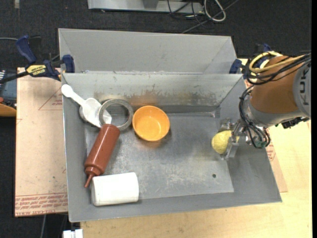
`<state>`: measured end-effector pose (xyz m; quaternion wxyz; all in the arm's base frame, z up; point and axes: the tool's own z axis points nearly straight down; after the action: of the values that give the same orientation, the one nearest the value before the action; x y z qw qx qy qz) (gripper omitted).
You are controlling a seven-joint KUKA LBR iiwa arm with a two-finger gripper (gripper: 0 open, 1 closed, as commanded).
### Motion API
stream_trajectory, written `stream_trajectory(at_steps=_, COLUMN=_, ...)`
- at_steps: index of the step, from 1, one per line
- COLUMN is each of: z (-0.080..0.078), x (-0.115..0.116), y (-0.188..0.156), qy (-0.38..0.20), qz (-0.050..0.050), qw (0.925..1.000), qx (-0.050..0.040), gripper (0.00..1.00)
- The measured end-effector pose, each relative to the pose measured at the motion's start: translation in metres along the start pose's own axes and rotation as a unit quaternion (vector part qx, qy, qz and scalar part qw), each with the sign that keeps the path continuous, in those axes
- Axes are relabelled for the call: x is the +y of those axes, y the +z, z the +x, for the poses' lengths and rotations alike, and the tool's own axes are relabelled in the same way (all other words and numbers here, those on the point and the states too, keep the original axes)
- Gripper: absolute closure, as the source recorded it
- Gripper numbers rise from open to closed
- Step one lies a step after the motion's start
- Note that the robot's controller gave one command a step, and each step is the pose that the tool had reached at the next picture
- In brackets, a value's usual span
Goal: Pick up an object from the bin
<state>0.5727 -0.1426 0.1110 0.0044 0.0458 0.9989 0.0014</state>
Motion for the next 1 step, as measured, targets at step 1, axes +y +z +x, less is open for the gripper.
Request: stream_trajectory(at_steps=1, z=-0.0005, x=0.0001, y=-0.0078, qy=0.000, qz=0.000, qw=1.0000, qx=-0.0008, gripper=1.00)
